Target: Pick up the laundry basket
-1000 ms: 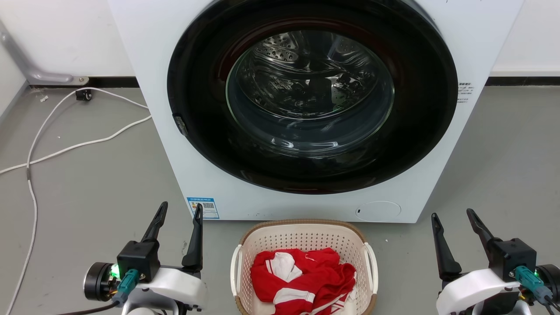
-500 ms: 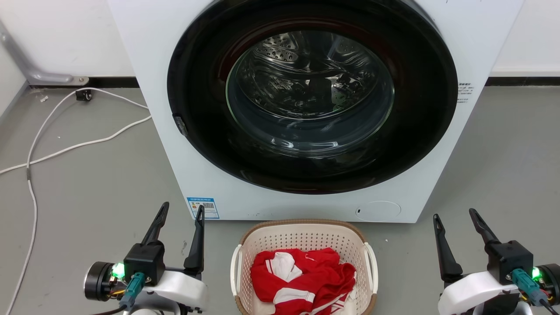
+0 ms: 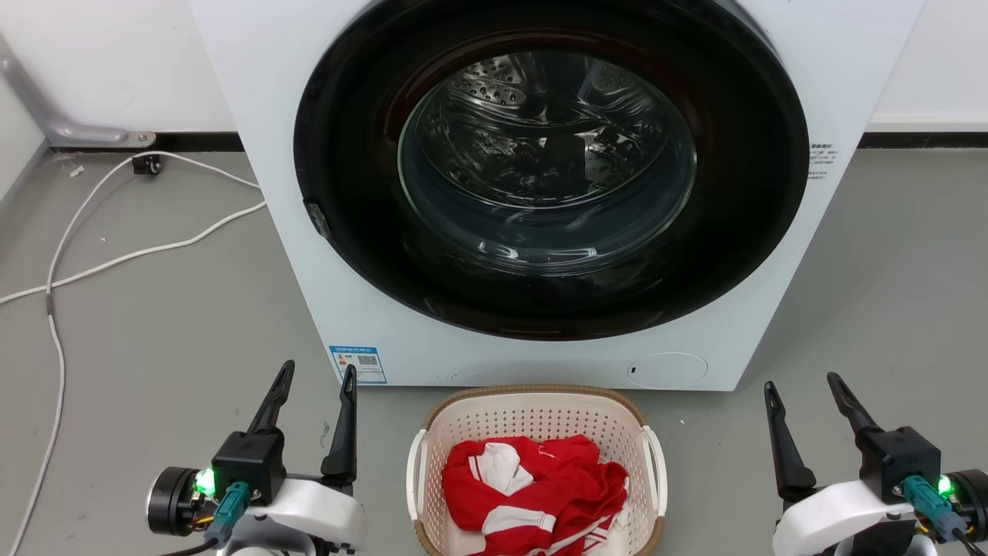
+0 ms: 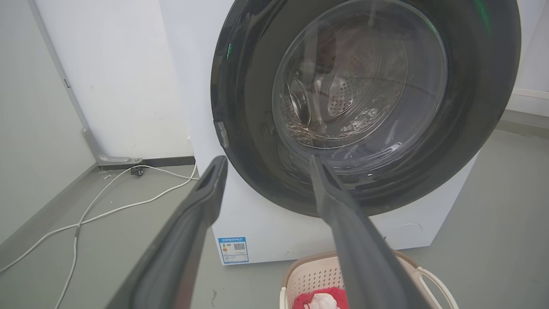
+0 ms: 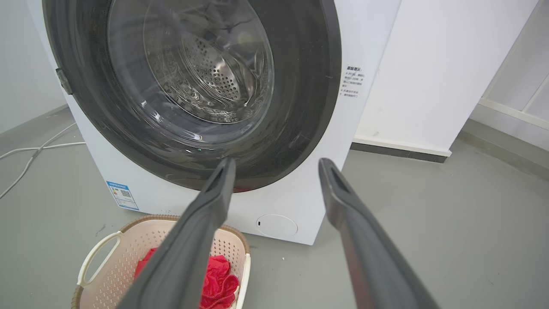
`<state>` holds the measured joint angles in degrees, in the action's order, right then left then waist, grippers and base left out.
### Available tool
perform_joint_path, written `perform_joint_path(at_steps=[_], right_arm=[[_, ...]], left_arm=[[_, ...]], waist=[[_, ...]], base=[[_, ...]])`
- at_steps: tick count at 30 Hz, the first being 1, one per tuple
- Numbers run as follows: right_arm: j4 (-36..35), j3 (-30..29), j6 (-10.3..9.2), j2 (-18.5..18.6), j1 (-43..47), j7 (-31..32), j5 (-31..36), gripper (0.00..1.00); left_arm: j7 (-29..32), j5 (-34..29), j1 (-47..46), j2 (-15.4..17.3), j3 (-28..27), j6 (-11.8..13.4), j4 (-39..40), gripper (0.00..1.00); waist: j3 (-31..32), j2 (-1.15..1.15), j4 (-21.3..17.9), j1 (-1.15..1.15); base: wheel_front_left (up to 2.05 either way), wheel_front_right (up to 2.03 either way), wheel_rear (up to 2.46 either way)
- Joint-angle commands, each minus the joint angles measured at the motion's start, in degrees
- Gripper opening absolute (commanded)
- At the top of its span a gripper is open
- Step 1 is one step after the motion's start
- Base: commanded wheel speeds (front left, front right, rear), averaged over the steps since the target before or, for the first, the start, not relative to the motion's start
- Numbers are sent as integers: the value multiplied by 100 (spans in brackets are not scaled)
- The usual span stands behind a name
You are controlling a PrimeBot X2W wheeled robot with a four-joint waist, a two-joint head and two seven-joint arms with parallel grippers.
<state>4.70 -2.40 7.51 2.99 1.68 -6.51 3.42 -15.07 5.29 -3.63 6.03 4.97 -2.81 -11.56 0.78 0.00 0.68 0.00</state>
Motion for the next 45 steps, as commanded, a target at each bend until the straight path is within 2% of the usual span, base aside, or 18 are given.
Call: perform_joint_path(at_steps=[1, 10, 19, 31, 35, 45], right_arm=[[13, 1, -4, -22, 8, -21, -16, 100], [63, -45, -4, -22, -125, 54, -85, 100], [462, -50, -4, -21, -888, 206, -204, 100], [1965, 249, -4, -17, -2147, 868, -414, 100], [2454, 314, -4, -18, -2573, 1086, -519, 100], [3903, 778, -4, -17, -3767, 1604, -883, 100]], left_arm=[[-14, -12, 69, -16, -23, -12, -12, 100], [-14, 3, -129, -51, -60, -47, -88, 100], [43, 306, -1100, -60, -39, -235, -868, 100], [823, 994, -2649, 206, 144, -455, -2687, 100], [1201, 1387, -3133, 227, 486, -467, -3256, 100], [2336, 2521, -4087, 692, 1378, -465, -4164, 100]], waist=[[-6, 0, -1, 0], [-142, 0, -20, 0], [-884, 0, -115, 0], [-1905, 0, -275, 0], [-2277, 0, -246, 0], [-3203, 0, -345, 0]], base=[[0, 0, 0], [0, 0, 0], [0, 0, 0], [0, 0, 0], [0, 0, 0], [0, 0, 0]])
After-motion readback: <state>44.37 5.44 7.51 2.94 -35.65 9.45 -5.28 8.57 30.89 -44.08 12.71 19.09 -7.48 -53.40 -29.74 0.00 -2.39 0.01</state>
